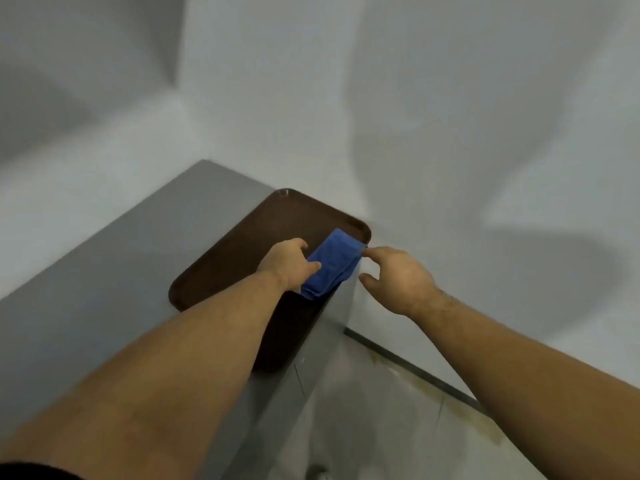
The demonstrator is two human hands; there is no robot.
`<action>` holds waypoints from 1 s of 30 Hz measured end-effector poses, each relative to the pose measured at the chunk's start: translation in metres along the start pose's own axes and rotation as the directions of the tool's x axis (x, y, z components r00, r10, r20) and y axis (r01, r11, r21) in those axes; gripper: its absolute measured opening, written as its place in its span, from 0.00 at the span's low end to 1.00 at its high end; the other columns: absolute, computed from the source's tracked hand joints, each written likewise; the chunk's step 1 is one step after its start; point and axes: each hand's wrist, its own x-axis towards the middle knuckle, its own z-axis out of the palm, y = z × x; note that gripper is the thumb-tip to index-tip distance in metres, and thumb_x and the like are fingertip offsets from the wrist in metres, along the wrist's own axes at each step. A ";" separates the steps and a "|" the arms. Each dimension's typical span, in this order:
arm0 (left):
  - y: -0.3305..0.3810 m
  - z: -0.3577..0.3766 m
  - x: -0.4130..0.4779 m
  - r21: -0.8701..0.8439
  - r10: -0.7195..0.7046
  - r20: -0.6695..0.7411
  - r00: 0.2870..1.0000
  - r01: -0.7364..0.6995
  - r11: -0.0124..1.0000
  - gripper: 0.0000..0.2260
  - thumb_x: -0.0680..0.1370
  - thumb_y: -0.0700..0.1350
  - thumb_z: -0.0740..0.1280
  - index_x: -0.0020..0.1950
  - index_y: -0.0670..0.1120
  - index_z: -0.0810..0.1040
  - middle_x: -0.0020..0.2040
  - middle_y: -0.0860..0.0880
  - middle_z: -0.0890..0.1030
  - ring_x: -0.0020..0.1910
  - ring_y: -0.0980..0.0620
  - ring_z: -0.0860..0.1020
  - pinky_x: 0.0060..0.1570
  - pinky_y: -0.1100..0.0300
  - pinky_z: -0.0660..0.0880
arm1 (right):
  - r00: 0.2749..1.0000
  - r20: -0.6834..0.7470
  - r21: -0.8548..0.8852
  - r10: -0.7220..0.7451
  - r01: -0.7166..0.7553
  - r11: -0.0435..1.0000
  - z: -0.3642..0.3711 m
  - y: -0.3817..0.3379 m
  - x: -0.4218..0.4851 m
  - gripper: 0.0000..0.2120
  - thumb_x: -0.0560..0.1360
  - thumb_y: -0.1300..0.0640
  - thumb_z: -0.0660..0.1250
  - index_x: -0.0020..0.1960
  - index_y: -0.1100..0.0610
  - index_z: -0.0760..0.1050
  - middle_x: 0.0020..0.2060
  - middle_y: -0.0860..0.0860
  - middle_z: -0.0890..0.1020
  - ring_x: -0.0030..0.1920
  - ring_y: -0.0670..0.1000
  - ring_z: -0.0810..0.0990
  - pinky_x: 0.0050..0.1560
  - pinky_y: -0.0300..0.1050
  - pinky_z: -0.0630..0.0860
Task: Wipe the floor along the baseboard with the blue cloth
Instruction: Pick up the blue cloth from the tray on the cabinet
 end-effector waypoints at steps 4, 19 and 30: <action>-0.001 0.021 0.011 0.074 -0.053 -0.021 0.998 0.055 0.996 0.28 0.78 0.55 0.72 0.75 0.46 0.70 0.69 0.44 0.78 0.64 0.42 0.79 0.62 0.48 0.78 | 0.994 0.077 0.006 0.074 -0.074 0.997 0.024 0.007 0.000 0.26 0.77 0.43 0.67 0.73 0.46 0.70 0.68 0.47 0.78 0.63 0.52 0.78 0.60 0.49 0.76; 0.054 0.065 -0.012 -0.309 0.184 -0.113 0.976 -0.210 0.928 0.13 0.73 0.40 0.70 0.34 0.50 0.68 0.33 0.51 0.72 0.33 0.59 0.73 0.34 0.65 0.70 | 0.938 0.183 0.431 0.294 -0.346 0.834 0.040 0.066 -0.021 0.23 0.82 0.41 0.59 0.68 0.56 0.76 0.63 0.54 0.81 0.62 0.57 0.79 0.64 0.54 0.74; 0.091 0.206 -0.083 -0.872 0.094 0.227 0.969 0.159 0.462 0.14 0.79 0.47 0.66 0.33 0.46 0.76 0.36 0.48 0.81 0.43 0.52 0.82 0.44 0.55 0.81 | 0.876 0.289 0.844 0.385 -0.423 0.329 0.078 0.151 -0.094 0.09 0.80 0.47 0.67 0.51 0.52 0.81 0.44 0.50 0.87 0.46 0.52 0.86 0.50 0.55 0.84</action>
